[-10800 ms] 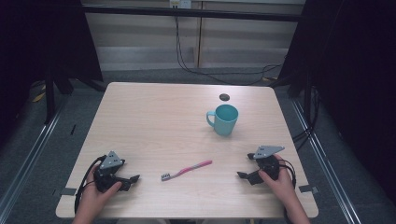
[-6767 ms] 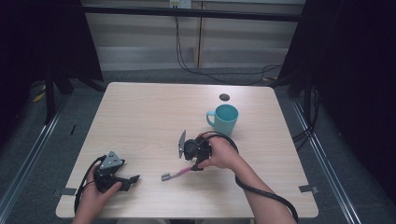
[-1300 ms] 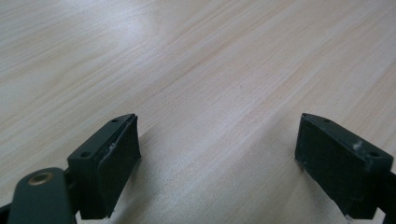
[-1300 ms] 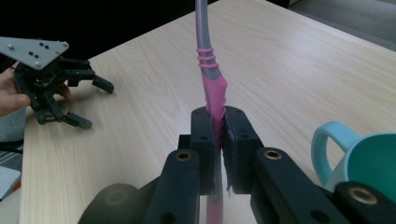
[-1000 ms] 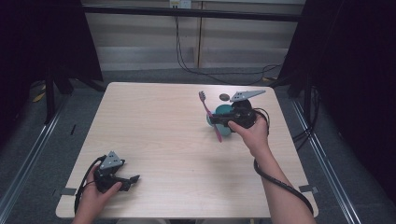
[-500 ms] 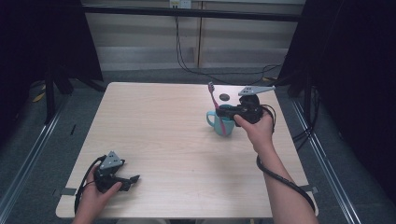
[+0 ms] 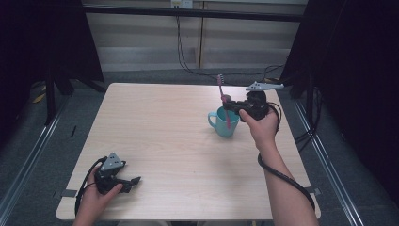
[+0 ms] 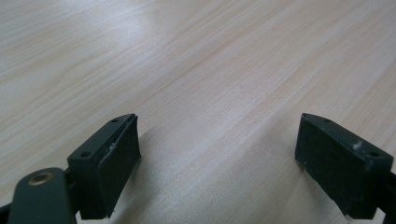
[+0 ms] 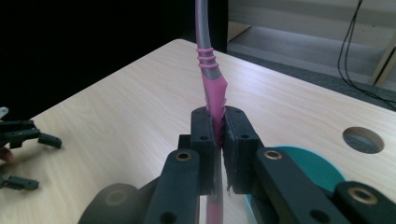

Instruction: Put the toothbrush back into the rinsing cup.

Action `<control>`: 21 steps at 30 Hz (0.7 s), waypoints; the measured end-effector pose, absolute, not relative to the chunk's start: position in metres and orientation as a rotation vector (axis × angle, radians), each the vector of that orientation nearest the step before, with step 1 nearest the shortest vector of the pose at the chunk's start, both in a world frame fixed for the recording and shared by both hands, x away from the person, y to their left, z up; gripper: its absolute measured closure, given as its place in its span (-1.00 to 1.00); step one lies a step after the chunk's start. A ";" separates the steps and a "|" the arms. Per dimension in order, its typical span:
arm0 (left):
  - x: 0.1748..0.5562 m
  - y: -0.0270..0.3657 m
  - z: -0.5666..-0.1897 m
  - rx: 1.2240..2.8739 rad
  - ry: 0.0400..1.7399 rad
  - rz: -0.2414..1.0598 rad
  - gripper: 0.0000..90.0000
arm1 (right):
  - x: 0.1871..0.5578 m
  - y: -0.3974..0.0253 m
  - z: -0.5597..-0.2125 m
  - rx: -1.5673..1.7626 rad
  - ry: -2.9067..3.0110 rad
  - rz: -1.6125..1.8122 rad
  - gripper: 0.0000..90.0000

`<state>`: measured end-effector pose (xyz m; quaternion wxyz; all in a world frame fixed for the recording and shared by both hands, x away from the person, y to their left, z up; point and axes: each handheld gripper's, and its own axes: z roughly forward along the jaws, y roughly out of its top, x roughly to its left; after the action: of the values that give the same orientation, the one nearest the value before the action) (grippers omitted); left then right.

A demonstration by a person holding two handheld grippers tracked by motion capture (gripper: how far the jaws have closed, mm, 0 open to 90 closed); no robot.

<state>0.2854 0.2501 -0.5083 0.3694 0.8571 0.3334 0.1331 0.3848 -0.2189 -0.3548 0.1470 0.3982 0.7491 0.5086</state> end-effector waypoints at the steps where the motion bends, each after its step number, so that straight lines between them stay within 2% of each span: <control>1: 0.285 0.250 -0.508 2.200 0.856 0.341 -0.70 | 0.385 -0.219 -0.354 1.152 2.148 1.466 0.86; 21: 0.285 0.250 -0.509 2.189 0.862 0.341 -0.70 | 0.398 -0.226 -0.349 1.215 2.014 1.427 0.86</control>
<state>0.2853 0.2496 -0.5086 0.3728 0.8545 0.3364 0.1332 0.3975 -0.2257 -0.3491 0.1940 0.4332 0.7181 0.5089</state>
